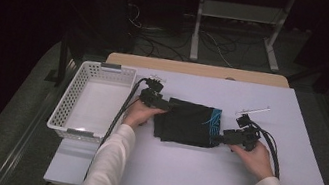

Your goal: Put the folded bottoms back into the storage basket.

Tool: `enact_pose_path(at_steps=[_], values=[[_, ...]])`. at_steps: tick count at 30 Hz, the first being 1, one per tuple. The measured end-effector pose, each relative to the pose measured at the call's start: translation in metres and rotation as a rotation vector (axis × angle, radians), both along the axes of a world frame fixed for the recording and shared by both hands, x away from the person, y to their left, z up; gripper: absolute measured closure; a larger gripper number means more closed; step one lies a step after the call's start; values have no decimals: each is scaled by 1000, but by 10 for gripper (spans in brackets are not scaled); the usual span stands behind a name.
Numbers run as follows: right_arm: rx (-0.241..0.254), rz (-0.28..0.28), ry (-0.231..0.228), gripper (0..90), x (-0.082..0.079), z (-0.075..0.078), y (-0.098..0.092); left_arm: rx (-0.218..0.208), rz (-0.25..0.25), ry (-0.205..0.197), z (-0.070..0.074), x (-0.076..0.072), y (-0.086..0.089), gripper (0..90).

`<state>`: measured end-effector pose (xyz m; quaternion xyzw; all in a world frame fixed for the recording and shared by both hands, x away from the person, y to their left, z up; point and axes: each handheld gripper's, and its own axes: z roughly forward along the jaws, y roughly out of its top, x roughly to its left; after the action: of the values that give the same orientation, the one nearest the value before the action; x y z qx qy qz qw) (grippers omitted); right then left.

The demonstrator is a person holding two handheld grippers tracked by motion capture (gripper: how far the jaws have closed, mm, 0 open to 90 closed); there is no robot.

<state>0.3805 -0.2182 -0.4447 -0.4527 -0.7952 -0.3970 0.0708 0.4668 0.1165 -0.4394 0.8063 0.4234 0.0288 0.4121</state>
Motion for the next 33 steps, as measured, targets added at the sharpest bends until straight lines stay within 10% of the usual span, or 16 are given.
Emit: enact_pose_path(at_steps=[14, 33], values=[[33, 7, 39, 292, 4, -5, 7, -25, -16, 9, -7, 2, 0, 180], [57, -13, 98, 504, 12, -5, 18, 54, 0, -5, -8, 6, -14, 488]])
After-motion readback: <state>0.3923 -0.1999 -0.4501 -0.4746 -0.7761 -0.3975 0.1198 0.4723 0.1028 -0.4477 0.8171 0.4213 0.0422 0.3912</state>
